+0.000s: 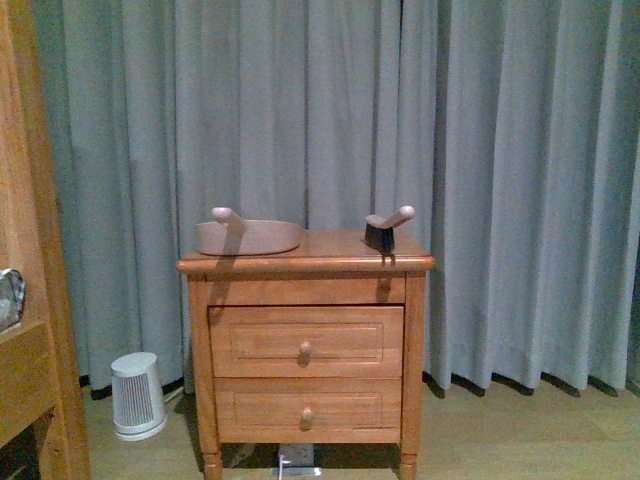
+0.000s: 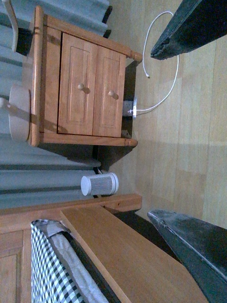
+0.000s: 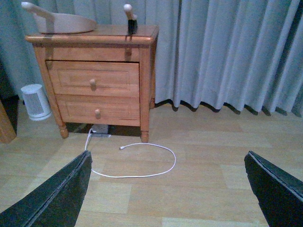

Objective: Clean up trash

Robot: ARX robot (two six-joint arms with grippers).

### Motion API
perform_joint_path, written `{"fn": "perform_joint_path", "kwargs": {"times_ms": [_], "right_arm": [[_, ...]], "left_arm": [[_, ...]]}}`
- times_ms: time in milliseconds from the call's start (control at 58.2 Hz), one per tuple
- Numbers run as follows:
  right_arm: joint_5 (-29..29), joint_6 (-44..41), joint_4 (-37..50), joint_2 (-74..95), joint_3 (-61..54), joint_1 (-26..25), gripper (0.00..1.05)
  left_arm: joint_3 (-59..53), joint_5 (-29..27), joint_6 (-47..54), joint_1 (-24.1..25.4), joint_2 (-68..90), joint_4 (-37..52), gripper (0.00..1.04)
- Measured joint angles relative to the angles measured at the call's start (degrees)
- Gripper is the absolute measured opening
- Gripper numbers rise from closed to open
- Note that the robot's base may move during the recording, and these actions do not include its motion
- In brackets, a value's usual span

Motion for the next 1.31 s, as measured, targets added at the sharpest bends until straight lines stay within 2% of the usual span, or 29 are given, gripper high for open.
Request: {"fn": "perform_joint_path", "kwargs": {"times_ms": [1305], "right_arm": [[0.0, 0.0, 0.0, 0.02, 0.0, 0.0, 0.97]], "left_arm": [[0.0, -0.02, 0.0, 0.0, 0.0, 0.0, 0.97]]}}
